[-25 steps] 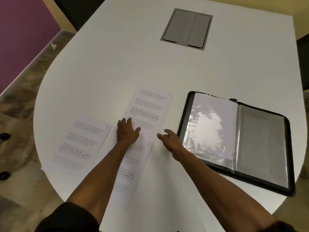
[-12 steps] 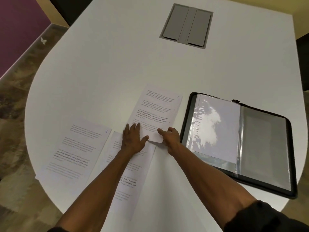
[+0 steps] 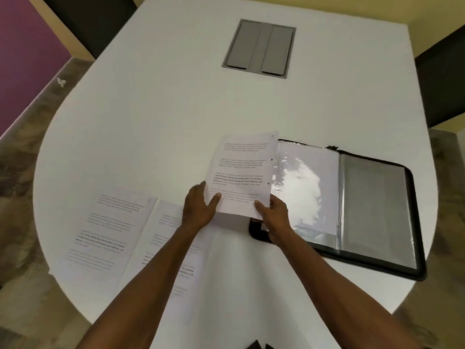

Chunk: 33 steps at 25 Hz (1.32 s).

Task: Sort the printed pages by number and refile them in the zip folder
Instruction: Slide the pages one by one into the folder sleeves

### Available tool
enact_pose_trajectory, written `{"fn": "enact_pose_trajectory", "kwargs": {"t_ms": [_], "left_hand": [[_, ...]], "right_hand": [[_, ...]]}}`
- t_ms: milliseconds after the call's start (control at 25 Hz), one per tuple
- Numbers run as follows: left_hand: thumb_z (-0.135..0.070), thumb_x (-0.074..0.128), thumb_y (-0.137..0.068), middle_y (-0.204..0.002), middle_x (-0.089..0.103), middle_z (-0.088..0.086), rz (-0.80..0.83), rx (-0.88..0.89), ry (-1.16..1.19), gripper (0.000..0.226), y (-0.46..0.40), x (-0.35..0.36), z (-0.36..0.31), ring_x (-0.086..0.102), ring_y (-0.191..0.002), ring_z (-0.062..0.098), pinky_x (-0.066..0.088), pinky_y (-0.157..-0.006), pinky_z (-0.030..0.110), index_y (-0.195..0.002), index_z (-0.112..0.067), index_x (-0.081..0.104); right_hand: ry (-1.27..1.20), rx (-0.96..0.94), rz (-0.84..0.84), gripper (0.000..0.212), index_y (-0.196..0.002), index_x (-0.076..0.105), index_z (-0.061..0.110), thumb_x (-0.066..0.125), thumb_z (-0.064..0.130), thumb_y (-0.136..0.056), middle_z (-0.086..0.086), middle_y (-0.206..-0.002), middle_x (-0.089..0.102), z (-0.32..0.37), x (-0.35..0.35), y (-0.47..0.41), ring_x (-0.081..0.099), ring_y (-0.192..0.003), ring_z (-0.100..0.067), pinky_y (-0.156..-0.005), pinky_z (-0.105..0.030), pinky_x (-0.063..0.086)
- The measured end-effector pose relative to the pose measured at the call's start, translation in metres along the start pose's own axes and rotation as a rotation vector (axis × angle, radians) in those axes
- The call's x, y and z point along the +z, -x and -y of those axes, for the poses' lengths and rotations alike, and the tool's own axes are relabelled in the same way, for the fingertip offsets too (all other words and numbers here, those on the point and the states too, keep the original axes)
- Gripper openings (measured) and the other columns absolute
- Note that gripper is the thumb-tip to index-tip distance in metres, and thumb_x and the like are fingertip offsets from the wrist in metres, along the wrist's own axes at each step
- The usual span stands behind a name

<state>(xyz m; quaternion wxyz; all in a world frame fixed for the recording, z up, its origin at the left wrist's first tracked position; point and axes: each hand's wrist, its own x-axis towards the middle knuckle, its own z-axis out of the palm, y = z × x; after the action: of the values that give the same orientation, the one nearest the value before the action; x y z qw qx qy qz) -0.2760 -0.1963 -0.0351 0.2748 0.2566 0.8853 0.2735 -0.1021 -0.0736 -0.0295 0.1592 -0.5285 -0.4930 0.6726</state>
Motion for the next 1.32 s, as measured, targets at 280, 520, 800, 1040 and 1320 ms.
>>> {"fn": "enact_pose_trajectory", "kwargs": {"t_ms": [280,520,800,1040,1320], "left_hand": [[-0.020,0.071,-0.090,-0.116,0.069,0.003,0.059,-0.200,0.555,0.043,0.059,0.048,-0.051,0.066,-0.103,0.022,0.054,-0.088,0.042,-0.130,-0.029,0.058],[-0.005,0.068,-0.091,-0.124,0.065,0.006,0.295,-0.203,0.605,0.048,0.134,0.135,-0.098,0.063,-0.113,0.024,0.053,-0.098,0.046,-0.134,-0.019,0.056],[-0.001,0.066,-0.090,-0.108,0.072,0.001,0.296,-0.132,0.557,0.036,0.205,0.207,-0.147,0.069,-0.097,0.016,0.059,-0.080,0.032,-0.117,-0.024,0.062],[-0.008,0.068,-0.092,-0.114,0.068,0.002,0.276,-0.155,0.482,0.046,0.242,0.252,-0.171,0.066,-0.102,0.019,0.058,-0.080,0.031,-0.132,-0.024,0.055],[-0.018,0.069,-0.092,-0.122,0.063,0.003,0.294,-0.133,0.330,0.050,0.266,0.279,-0.187,0.063,-0.101,0.017,0.057,-0.082,0.033,-0.138,-0.026,0.050]], "right_hand": [[-0.101,-0.008,-0.023,0.031,-0.123,0.066,0.020,0.064,0.005,-0.095,-0.001,-0.117,0.073,-0.027,-0.124,0.076,0.070,-0.107,-0.021,-0.084,-0.042,0.061],[-0.246,0.070,-0.140,0.032,-0.124,0.061,0.021,0.064,0.005,-0.096,-0.003,-0.114,0.073,-0.062,-0.231,0.133,0.071,-0.101,-0.026,-0.066,-0.040,0.061],[-0.495,0.128,-0.112,0.033,-0.128,0.062,0.014,0.063,0.023,-0.096,-0.014,-0.115,0.073,-0.082,-0.319,0.174,0.071,-0.098,-0.035,-0.069,-0.039,0.057],[-0.482,0.141,-0.142,0.042,-0.129,0.058,0.018,0.074,0.019,-0.089,-0.012,-0.115,0.073,-0.103,-0.356,0.189,0.072,-0.098,-0.039,-0.077,-0.045,0.060],[-0.481,0.190,-0.294,0.029,-0.119,0.061,0.013,0.064,-0.002,-0.094,-0.007,-0.107,0.072,-0.126,-0.385,0.194,0.070,-0.096,-0.028,-0.069,-0.040,0.062]]}}
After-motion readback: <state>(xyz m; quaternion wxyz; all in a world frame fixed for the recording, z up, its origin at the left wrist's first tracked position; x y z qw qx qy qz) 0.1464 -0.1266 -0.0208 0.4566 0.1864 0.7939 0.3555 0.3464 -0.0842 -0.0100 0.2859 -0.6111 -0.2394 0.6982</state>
